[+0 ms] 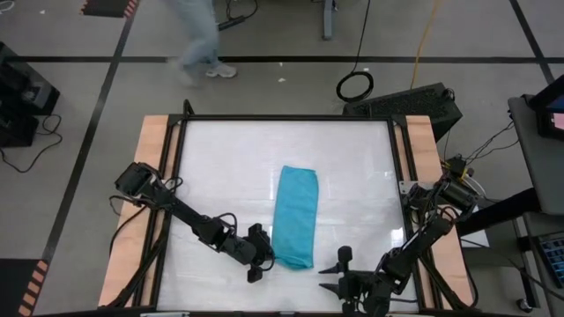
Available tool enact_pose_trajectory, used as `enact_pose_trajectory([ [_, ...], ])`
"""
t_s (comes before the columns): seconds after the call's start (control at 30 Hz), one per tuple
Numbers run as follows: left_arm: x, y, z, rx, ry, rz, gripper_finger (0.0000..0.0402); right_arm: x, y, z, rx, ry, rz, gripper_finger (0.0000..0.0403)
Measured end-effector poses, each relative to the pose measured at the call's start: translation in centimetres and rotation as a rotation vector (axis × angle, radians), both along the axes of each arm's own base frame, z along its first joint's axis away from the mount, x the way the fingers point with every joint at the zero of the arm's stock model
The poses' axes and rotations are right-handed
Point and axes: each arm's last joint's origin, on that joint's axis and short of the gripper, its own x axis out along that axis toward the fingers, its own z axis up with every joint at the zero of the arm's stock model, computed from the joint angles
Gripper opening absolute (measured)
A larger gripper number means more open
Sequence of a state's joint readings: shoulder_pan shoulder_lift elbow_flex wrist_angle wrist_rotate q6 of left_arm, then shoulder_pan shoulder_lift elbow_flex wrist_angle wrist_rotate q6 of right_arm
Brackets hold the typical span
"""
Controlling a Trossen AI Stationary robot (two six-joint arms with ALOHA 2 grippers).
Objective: Roll towel into tight, uniform cylinder
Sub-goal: Roll the blue towel
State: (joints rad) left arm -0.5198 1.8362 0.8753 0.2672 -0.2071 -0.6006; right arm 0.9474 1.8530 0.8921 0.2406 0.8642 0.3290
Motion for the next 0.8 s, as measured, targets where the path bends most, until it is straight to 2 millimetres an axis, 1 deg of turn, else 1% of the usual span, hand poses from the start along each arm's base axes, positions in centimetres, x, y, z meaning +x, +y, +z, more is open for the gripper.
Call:
enact_pose_trajectory([
  [0.13,0.0,0.0,0.0,-0.001,0.0,-0.001,0.0,0.3,0.0,-0.2,-0.018,-0.008,0.009,0.0187],
  [0.27,0.0,0.0,0.0,0.0,0.0,-0.001,0.0,1.0,0.1,-1.2,-0.014,-0.021,0.011,0.022],
  [0.37,0.0,0.0,0.0,-0.003,0.002,-0.004,0.0,1.4,0.1,-2.0,-0.018,-0.017,0.014,0.0235],
  [0.47,0.0,0.0,0.0,-0.009,0.004,-0.006,0.0,1.7,-0.1,-2.7,-0.043,-0.02,-0.005,0.0236],
  [0.57,0.0,0.0,0.0,-0.012,0.005,-0.008,0.0,2.2,-0.6,-3.2,-0.071,-0.009,-0.017,0.0227],
  [0.8,0.0,0.0,0.0,-0.021,0.008,-0.002,0.0,3.1,-1.6,-3.5,-0.123,0.013,-0.039,0.0198],
])
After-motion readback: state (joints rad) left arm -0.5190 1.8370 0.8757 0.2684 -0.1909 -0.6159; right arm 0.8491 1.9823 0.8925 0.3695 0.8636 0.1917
